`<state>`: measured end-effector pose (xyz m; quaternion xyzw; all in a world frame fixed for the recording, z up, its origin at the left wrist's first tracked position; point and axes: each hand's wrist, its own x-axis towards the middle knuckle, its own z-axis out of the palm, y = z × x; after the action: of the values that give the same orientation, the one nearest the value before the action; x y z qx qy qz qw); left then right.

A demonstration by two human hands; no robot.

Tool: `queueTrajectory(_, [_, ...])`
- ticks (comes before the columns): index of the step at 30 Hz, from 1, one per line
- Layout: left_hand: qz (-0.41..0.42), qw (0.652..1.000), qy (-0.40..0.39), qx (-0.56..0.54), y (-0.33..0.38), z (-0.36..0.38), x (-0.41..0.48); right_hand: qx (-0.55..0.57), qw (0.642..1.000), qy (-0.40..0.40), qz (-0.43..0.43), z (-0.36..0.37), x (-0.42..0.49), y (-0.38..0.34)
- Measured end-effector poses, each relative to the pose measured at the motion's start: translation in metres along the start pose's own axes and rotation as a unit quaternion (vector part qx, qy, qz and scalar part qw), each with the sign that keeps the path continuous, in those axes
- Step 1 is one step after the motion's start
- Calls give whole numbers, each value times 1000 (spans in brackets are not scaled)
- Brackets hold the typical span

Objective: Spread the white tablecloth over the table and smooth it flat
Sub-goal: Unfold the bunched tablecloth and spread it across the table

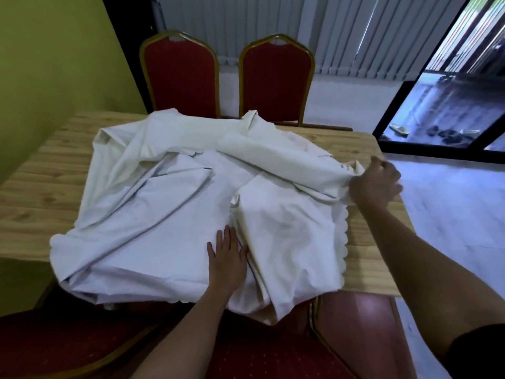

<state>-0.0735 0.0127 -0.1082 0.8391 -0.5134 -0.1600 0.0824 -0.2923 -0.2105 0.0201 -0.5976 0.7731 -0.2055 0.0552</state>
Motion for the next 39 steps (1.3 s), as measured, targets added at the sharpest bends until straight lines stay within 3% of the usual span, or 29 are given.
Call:
queueTrajectory(3, [5,1000,-14,-17,0,0,8,-59,959,-3,-278,25,-48,-13])
queueTrajectory(5, [13,1000,-7,-15,-3,2,10,-140,926,-45,-348,47,-71,-15])
queueTrajectory(8, [21,1000,-3,2,-8,8,12,-175,930,-109,-303,61,-80,-21])
queueTrajectory(11, [11,1000,10,-15,-7,8,13,-190,926,-121,-303,60,-69,-34])
queueTrajectory(15, [-9,991,119,-65,4,-5,30,-169,919,-144,-326,62,-44,-68])
queueTrajectory(18, [25,979,177,-94,27,-20,43,-158,903,-173,-361,74,-31,-88])
queueTrajectory(23, [37,988,146,44,83,-9,64,-131,868,-236,-418,104,-5,-101])
queueTrajectory(28, [-32,995,77,53,140,37,60,94,889,-271,-356,111,44,-85])
queueTrajectory(31, [-117,991,62,18,163,50,63,218,909,-226,-274,105,84,-70])
queueTrajectory(33, [-158,985,70,0,178,50,66,270,922,-216,-177,99,116,-59])
queueTrajectory(36, [-190,978,74,-37,198,50,72,386,894,-229,-16,96,167,-37])
queueTrajectory(39, [-202,977,62,-33,206,51,77,420,886,-189,43,88,215,-12])
